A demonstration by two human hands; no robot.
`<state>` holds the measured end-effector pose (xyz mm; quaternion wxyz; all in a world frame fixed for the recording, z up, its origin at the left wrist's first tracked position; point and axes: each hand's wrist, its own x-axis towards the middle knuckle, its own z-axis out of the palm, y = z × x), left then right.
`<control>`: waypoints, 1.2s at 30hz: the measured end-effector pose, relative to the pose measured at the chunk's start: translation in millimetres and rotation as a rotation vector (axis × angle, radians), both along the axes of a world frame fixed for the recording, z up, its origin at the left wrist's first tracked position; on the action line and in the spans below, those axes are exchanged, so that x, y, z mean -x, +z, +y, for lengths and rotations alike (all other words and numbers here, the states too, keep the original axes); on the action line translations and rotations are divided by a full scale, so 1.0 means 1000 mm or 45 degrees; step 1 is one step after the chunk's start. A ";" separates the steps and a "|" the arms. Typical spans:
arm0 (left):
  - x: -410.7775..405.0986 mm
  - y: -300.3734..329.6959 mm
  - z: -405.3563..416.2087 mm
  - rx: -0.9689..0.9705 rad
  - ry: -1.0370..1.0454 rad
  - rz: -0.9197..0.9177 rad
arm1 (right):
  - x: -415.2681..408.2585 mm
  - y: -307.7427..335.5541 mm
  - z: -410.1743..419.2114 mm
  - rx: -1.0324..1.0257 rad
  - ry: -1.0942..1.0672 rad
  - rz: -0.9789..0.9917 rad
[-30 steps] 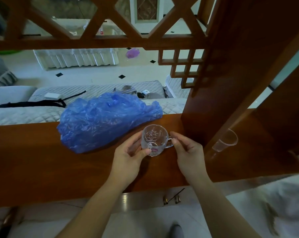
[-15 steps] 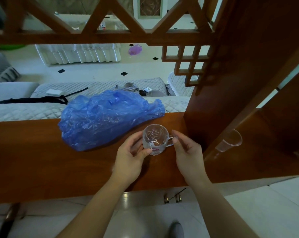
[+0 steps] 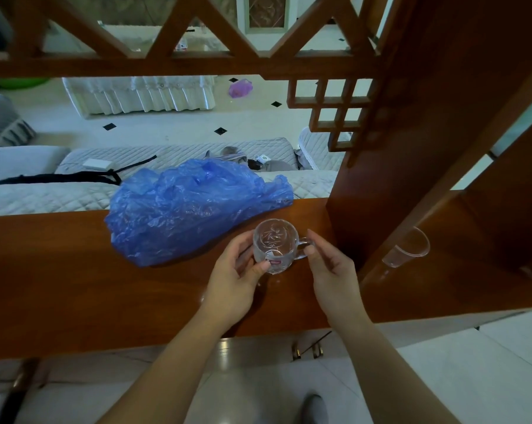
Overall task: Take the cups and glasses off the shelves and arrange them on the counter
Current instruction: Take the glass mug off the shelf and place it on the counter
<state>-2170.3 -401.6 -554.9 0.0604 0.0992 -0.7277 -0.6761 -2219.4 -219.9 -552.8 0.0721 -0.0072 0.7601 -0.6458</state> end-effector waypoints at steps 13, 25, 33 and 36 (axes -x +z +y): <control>-0.016 0.008 0.003 -0.057 -0.032 -0.007 | -0.027 0.014 0.005 0.086 -0.135 -0.099; -0.039 0.030 0.028 -0.093 0.141 -0.144 | -0.049 0.047 0.027 0.208 -0.181 -0.101; -0.059 0.062 0.089 -0.214 0.265 -0.160 | -0.059 0.064 0.083 0.276 -0.079 -0.120; -0.062 0.075 0.132 -0.329 0.304 -0.158 | -0.064 0.072 0.123 0.294 -0.061 -0.103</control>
